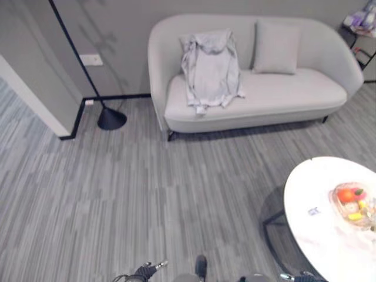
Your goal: Hang the clothes on the sofa on the clothes rack.
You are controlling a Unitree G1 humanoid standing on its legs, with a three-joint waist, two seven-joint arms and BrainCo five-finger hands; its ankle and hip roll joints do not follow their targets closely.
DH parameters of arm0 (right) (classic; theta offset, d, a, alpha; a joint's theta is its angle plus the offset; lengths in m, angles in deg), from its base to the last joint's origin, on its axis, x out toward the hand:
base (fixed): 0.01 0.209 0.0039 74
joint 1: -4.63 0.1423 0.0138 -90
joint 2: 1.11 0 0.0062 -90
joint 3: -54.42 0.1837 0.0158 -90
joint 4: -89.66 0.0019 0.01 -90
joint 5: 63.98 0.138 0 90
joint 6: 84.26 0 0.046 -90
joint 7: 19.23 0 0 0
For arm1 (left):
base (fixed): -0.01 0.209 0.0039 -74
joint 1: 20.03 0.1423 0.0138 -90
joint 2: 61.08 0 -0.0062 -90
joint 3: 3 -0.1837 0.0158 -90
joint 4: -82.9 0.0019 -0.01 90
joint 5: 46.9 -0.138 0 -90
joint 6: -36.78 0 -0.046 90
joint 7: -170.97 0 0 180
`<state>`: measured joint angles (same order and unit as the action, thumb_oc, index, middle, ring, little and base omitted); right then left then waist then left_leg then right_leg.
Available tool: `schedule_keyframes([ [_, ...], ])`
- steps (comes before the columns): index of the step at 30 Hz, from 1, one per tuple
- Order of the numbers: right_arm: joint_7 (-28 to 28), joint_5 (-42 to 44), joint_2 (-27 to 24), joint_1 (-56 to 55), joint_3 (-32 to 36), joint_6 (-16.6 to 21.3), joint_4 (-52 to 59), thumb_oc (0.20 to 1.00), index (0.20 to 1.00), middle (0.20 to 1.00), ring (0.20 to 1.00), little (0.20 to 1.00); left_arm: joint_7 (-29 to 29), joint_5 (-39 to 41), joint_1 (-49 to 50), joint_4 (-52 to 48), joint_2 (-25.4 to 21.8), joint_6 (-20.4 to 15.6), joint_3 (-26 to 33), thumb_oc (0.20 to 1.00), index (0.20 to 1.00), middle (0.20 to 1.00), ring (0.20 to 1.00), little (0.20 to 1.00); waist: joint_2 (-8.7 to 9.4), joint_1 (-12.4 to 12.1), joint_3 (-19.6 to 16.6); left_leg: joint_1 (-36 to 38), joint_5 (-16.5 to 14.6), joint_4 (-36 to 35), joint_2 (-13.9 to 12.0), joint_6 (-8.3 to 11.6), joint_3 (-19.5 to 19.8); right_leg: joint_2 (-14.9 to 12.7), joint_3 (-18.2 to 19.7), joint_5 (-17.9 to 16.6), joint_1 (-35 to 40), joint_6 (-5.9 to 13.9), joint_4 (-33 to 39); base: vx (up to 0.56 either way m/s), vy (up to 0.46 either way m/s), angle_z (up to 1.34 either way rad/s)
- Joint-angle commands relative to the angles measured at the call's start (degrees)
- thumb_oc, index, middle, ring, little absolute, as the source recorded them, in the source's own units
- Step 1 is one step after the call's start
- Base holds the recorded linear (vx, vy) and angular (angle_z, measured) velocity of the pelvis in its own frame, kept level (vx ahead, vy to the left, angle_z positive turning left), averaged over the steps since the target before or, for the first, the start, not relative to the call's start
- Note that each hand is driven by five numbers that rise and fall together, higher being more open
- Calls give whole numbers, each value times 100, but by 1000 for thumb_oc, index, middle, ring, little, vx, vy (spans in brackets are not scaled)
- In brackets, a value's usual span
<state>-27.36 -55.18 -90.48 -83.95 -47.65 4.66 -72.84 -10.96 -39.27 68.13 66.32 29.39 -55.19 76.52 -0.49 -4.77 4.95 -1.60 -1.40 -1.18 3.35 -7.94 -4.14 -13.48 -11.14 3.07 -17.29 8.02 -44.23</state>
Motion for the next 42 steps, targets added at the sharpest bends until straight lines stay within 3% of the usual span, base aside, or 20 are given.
schedule_keyframes([
  [1, -26, -126, -163, 289, 214, 47, 130, 1000, 1000, 1000, 1000, 1000, -45, -126, -75, -4, -236, -30, 157, 1000, 1000, 1000, 1000, 1000, -82, -186, 381, -88, 74, -75, -116, 604, 245, -23, -559, -713, 1128, 136, 1451, 362, 58, -9],
  [4, -42, -100, -203, 323, 273, 44, 161, 1000, 1000, 1000, 1000, 1000, -81, -122, -110, 19, -227, -92, 136, 1000, 1000, 1000, 1000, 1000, -60, -141, 483, 313, -182, -133, -65, 642, 299, -4, -872, -581, 843, 201, 2707, 318, 4, -7],
  [8, -81, -44, -280, 341, 359, 23, 174, 1000, 1000, 1000, 1000, 1000, -112, -165, -176, 22, -167, -134, 194, 1000, 1000, 1000, 1000, 1000, -53, 114, 650, 877, -532, -169, -85, 780, 509, 166, -728, -1196, 404, 593, 4726, 424, -63, 2],
  [11, -114, -86, -315, 317, 407, 4, 158, 1000, 1000, 1000, 1000, 1000, -104, -220, -183, 89, -121, -156, 241, 1000, 1000, 1000, 1000, 1000, -111, 234, 676, 1387, -714, -358, -223, 904, 540, 234, -883, -1294, -192, 698, 4923, 515, -86, 63],
  [12, -131, -96, -337, 248, 396, 13, 106, 1000, 1000, 1000, 1000, 1000, -109, -385, -188, 164, -125, -124, 221, 1000, 1000, 1000, 1000, 1000, -3, 277, 559, 1630, -975, -382, -272, 974, 685, 231, -1055, -1368, -141, 698, 4923, 555, -130, 73],
  [17, -91, -89, -358, 155, 405, 17, 57, 1000, 1000, 1000, 1000, 1000, -124, -454, -131, 215, -104, -144, 217, 1000, 1000, 1000, 1000, 1000, 76, 388, 335, 1882, -1134, -382, -572, 1080, 811, 335, -865, -1760, 67, 698, 4923, 472, -170, 31],
  [18, -111, -33, -356, 107, 400, 24, 2, 1000, 1000, 1000, 1000, 1000, -131, -433, -115, 218, -91, -132, 197, 1000, 1000, 1000, 1000, 1000, 2, 413, 207, 2009, -914, -382, -969, 1226, 819, 551, -888, -1741, 217, 657, 4923, 332, -189, 27],
  [19, -111, -33, -355, 108, 400, 25, 2, 1000, 1000, 1000, 1000, 1000, -132, -433, -116, 218, -92, -132, 198, 1000, 1000, 1000, 1000, 1000, 21, 428, 202, 1991, -899, -382, -949, 1221, 839, 524, -893, -1747, 208, 659, 4923, 627, -357, 42],
  [20, -113, 8, -339, 95, 354, 19, -54, 1000, 1000, 1000, 1000, 1000, -117, -360, -87, 194, -80, -123, 217, 1000, 1000, 1000, 1000, 1000, -71, 393, 112, 1937, -397, -91, -1255, 1394, 926, 728, -964, -1637, 394, 558, 4922, 398, -231, 65],
  [22, -124, 64, -334, 91, 315, 53, -69, 1000, 1000, 1000, 1000, 1000, -97, -327, -70, 169, -64, -116, 189, 1000, 1000, 1000, 1000, 1000, -53, 397, 64, 1656, 154, 567, -1385, 1529, 1010, 873, -960, -1449, 608, 415, 4922, 459, -273, 78],
  [25, -97, 196, -376, 131, 342, 72, -68, 1000, 1000, 1000, 1000, 1000, -33, -191, -123, 30, -115, -147, 109, 1000, 1000, 1000, 1000, 1000, 192, 368, 182, 1000, 643, 1560, -1495, 1271, 558, 946, -761, -1065, 1105, 124, 4923, 418, -223, -10],
  [26, -84, 247, -390, 158, 336, 80, -61, 1000, 1000, 1000, 1000, 1000, -19, -154, -159, -18, -108, -171, 88, 1000, 1000, 1000, 1000, 1000, 229, 312, 228, 836, 347, 1534, -1497, 1158, 318, 950, -731, -951, 1236, 99, 4923, 463, -187, -38],
  [28, -74, 292, -391, 186, 300, 117, -17, 1000, 1000, 1000, 1000, 1000, -16, -119, -193, -91, -66, -184, 44, 1000, 1000, 1000, 1000, 1000, 289, 253, 229, 616, -60, 1242, -1309, 1052, 137, 947, -669, -743, 1466, 107, 4923, 298, -67, -16],
  [31, -91, 311, -417, 232, 249, 153, 55, 1000, 1000, 1000, 1000, 1000, -35, -132, -236, -135, -6, -170, -12, 1000, 1000, 1000, 1000, 1000, 326, 208, 255, 162, -286, 894, -1000, 1045, 68, 909, -689, -540, 1604, 132, 4923, 222, -3, -12],
  [32, -116, 323, -422, 266, 232, 174, 91, 1000, 1000, 1000, 1000, 1000, -48, -140, -253, -129, 14, -157, -24, 1000, 1000, 1000, 1000, 1000, 300, 159, 293, -80, -165, 756, -873, 1070, 49, 957, -691, -468, 1683, 129, 4923, 316, 5, -6],
  [33, -133, 327, -419, 311, 216, 194, 123, 1000, 1000, 1000, 1000, 1000, -45, -126, -257, -92, 32, -142, -24, 1000, 1000, 1000, 1000, 1000, 186, 1, 412, -485, 305, 210, -547, 1130, 93, 1159, -658, -341, 1892, 112, 4923, 207, 11, 8],
  [34, -133, 326, -419, 313, 218, 194, 122, 1000, 1000, 1000, 1000, 1000, -45, -126, -260, -92, 31, -142, -23, 1000, 1000, 1000, 1000, 1000, 189, 5, 404, -493, 324, 195, -543, 1129, 96, 1155, -662, -346, 1879, 112, 4923, 257, 17, 7],
  [36, -163, 314, -403, 336, 246, 226, 65, 1000, 1000, 1000, 1000, 1000, -23, -137, -184, 26, 36, -156, 26, 1000, 1000, 1000, 1000, 1000, 38, -207, 453, -1234, 746, -382, -144, 1187, 157, 1401, -489, -115, 2203, 60, 4923, 400, 40, -34],
  [39, -124, 204, -364, 353, 211, 216, 37, 1000, 1000, 1000, 1000, 1000, 26, -252, -31, 179, 32, -120, 60, 1000, 1000, 1000, 1000, 1000, -47, -377, 368, -1562, 1017, -382, -65, 1210, -6, 1597, -217, 101, 2561, -18, 4923, 518, 96, -19],
  [42, -38, -17, -256, 317, 71, 174, 32, 1000, 1000, 1000, 1000, 1000, 26, -388, 167, 289, -18, -78, 171, 1000, 1000, 1000, 1000, 1000, 40, -510, 218, -1302, 1257, -382, -38, 1155, 281, 1616, -8, 258, 2793, -58, 4923, 376, 107, -32],
])
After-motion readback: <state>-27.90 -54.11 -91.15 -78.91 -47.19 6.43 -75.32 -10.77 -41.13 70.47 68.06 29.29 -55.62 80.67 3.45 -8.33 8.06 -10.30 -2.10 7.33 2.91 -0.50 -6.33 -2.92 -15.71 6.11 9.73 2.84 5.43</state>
